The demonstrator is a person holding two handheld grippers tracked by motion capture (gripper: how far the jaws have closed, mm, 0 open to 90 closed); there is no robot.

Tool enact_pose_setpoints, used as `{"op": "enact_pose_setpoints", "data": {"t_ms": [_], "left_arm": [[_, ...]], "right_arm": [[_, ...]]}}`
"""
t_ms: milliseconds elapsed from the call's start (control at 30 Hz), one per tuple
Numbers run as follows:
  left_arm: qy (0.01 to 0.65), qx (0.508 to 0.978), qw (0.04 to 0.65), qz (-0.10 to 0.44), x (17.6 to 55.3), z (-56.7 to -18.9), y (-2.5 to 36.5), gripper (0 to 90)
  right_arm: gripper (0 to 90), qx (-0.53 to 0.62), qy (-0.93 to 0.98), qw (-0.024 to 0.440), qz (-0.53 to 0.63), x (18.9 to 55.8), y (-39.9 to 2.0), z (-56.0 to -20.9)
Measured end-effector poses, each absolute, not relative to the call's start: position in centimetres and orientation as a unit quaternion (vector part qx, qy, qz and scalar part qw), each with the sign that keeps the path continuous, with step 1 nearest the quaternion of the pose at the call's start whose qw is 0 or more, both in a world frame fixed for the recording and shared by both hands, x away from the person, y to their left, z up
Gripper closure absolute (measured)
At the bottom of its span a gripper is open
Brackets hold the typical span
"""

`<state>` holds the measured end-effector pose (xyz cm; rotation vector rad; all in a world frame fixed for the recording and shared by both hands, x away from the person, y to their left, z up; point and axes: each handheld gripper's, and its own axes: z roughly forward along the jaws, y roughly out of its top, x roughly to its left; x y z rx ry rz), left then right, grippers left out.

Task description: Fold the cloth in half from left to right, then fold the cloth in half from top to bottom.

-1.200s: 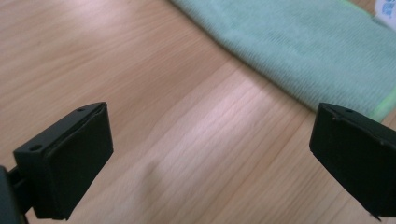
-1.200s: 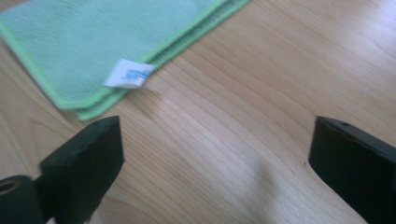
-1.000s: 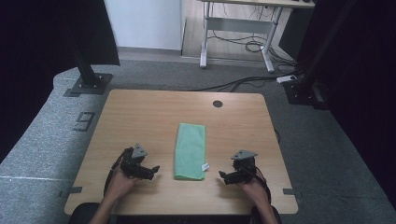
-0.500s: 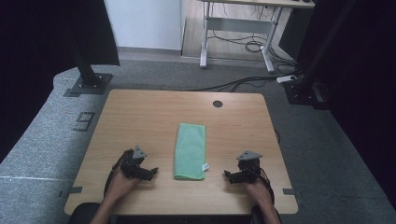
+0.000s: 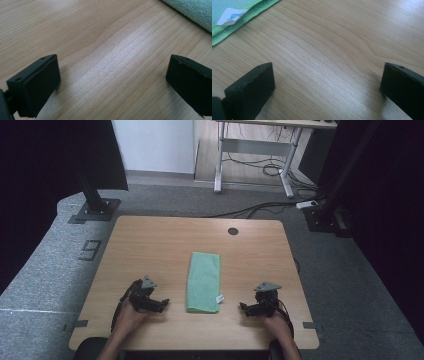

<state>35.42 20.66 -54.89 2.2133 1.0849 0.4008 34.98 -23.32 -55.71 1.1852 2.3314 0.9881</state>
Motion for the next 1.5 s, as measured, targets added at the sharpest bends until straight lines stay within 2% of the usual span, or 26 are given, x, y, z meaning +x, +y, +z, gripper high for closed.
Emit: {"op": "enact_pose_setpoints", "data": {"t_ms": [600, 800, 1133, 1500], "left_arm": [[0.42, 0.839, 0.311, 0.148, 36.2, -54.7, 19.9, 0.4], [0.413, 0.836, 0.33, 0.145, 36.7, -54.0, 19.1, 0.3], [0.405, 0.829, 0.36, 0.139, 39.4, -52.6, 16.2, 0.2], [0.408, 0.833, 0.34, 0.157, 42.7, -53.2, 13.3, 0.3]], "right_arm": [[0.0, 0.418, 0.821, 0.172, 0.348, 35.0, -23.3, -55.7], [0.0, 0.418, 0.821, 0.172, 0.349, 35.0, -23.3, -55.7], [0.0, 0.417, 0.822, 0.172, 0.348, 35.0, -23.3, -55.7], [0.0, 0.418, 0.821, 0.172, 0.348, 35.0, -23.3, -55.7]]}}
